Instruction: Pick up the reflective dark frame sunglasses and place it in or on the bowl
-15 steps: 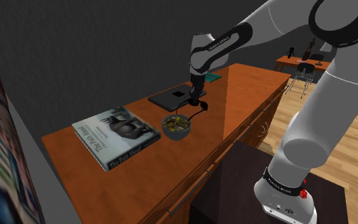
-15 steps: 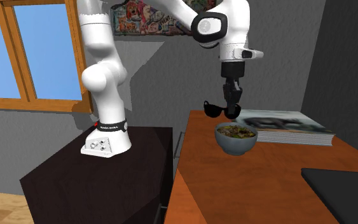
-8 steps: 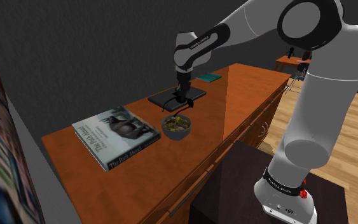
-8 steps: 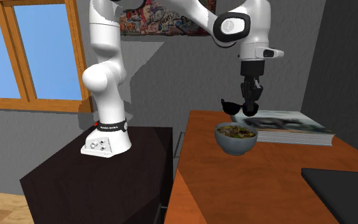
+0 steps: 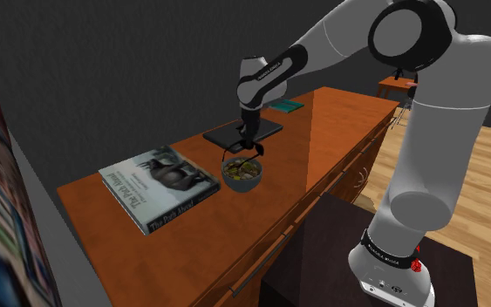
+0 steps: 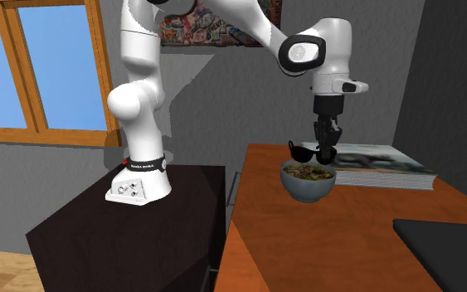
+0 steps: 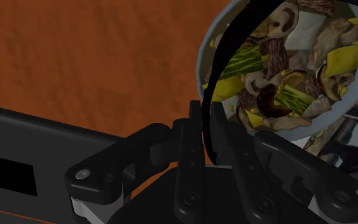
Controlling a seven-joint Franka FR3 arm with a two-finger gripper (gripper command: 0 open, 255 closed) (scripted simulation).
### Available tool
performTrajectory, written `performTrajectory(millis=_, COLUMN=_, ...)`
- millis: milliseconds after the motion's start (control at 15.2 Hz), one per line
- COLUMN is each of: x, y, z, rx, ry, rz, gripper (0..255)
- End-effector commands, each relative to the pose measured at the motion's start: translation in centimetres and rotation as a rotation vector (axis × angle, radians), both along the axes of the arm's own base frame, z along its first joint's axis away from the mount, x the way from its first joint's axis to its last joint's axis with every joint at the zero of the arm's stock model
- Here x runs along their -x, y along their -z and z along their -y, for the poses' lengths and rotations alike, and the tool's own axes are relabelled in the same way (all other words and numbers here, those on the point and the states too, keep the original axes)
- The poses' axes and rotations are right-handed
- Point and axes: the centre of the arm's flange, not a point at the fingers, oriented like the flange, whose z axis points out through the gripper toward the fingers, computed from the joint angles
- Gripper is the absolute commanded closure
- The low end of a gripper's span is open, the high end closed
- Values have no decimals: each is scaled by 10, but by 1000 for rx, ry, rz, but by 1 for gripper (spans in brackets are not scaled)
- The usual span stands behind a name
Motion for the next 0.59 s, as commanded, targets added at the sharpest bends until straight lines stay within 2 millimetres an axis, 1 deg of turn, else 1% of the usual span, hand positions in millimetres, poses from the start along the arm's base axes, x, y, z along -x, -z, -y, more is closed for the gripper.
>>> performTrajectory(millis=0, x=0, y=10, z=0, rx=0, ry=0, rz=1, gripper=255)
performTrajectory(millis=330, x=0, y=37, z=0, rx=0, ry=0, rz=1, gripper=255)
performTrajectory(millis=396, x=0, y=40, z=0, rx=0, ry=0, rz=1, gripper=255)
performTrajectory(millis=528, x=0, y=40, z=0, rx=0, ry=0, rz=1, gripper=255)
